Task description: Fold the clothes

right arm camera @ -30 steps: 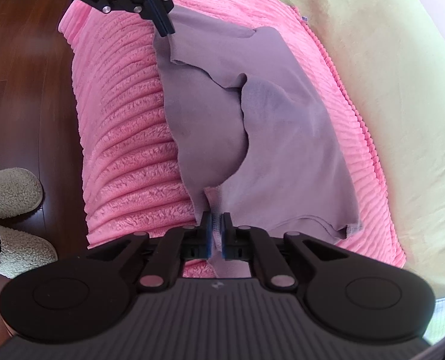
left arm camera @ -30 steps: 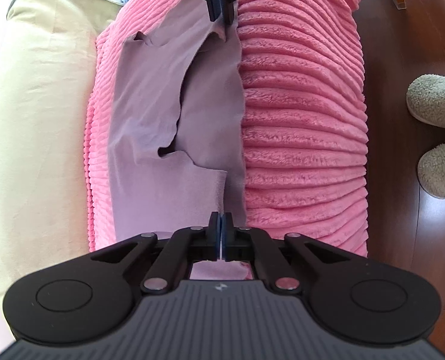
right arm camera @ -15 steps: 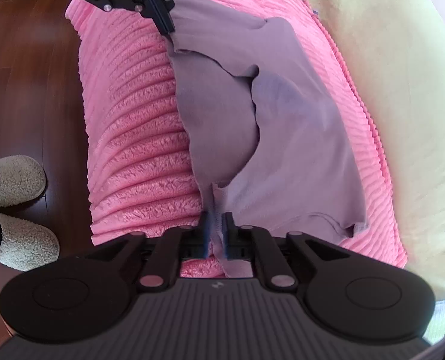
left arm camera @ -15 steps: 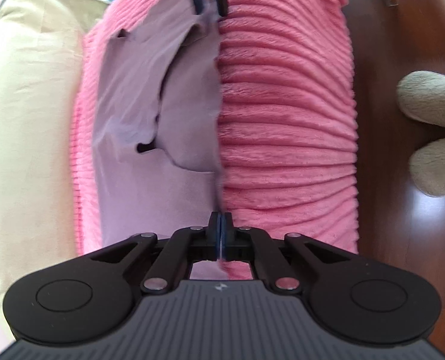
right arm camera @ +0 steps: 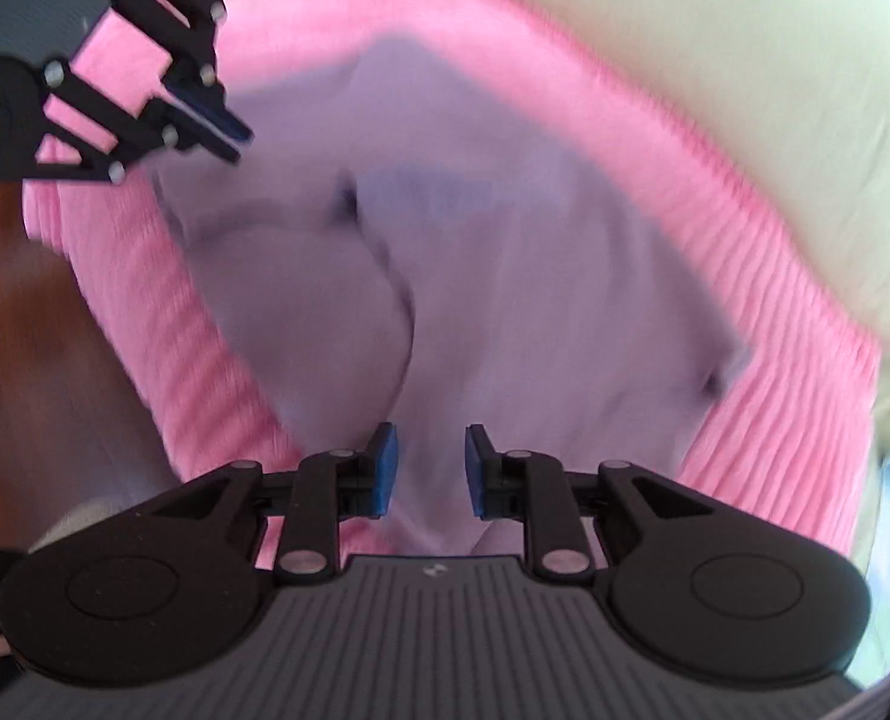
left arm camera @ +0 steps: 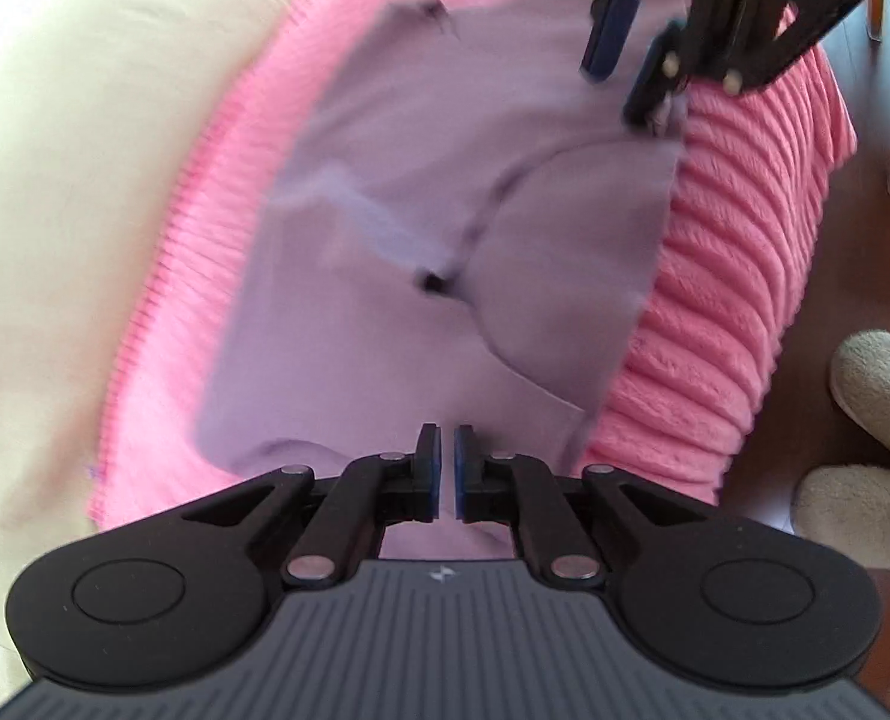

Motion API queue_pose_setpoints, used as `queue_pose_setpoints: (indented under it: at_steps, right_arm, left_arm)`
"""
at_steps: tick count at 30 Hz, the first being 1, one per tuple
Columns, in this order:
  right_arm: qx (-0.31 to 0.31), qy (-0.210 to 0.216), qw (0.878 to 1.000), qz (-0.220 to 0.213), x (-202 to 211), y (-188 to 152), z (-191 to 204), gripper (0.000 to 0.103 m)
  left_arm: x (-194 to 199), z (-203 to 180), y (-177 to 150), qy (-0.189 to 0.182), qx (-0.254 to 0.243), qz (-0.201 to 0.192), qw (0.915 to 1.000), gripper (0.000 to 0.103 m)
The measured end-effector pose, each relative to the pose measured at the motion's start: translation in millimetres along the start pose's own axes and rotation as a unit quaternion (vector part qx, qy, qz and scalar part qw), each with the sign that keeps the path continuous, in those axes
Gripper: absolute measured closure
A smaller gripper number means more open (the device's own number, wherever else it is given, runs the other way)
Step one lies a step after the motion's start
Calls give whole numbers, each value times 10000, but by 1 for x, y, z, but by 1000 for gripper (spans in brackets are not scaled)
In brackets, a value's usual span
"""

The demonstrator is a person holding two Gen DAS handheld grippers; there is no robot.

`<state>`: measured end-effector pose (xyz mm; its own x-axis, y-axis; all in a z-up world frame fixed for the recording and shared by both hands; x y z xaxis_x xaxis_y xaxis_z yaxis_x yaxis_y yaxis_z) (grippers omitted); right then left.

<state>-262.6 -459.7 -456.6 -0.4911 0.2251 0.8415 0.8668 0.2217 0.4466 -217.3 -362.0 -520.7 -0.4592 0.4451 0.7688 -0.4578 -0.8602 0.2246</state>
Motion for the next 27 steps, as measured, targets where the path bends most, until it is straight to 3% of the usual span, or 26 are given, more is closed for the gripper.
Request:
queue_pose_setpoints:
  at_steps: [5, 7, 9, 12, 17, 21, 24, 27]
  right_arm:
    - [-538, -101, 9977, -392, 16, 18, -26, 82]
    - [-637, -115, 9975, -281, 2, 21, -32, 74]
    - [-689, -49, 9976, 42, -19, 16, -31, 74]
    - [-917, -176, 9956, 3, -5, 22, -38, 74]
    - [-1476, -771, 9858, -196, 41, 44, -41, 71]
    - [-1565, -1005, 9815, -445, 51, 98, -15, 71]
    - [-1654, -1170, 9783, -431, 36, 155, 18, 71]
    - [-1754, -1469, 9730, -292, 5, 212, 58, 65]
  left_arm:
    - [5, 38, 5, -179, 825, -112, 9964, 92]
    - [-8, 43, 6, -330, 853, 29, 9958, 86]
    - [-22, 47, 3, -517, 711, 235, 9958, 84]
    - [-7, 78, 3, -499, 715, -14, 9962, 84]
    - [-2, 143, -17, -639, 870, -2, 9942, 61]
    - [-27, 197, -38, -797, 602, -24, 9950, 61]
    - [-53, 218, -50, -1152, 82, -456, 9923, 62]
    - [-74, 229, -65, -1489, -673, -888, 9825, 62]
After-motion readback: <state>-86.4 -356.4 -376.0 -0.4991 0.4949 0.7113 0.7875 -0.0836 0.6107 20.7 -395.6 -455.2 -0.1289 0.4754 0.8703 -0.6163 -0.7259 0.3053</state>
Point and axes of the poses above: each gripper's, at about its wrist camera, not at the fingertips, and x roughly against the way its jaws point, z to its left, y to its top, the point moved 5 cm from there along -x, roughly the way its jaws point, and after that the axes turned 2 degrees about x, right-handed, at the moved point
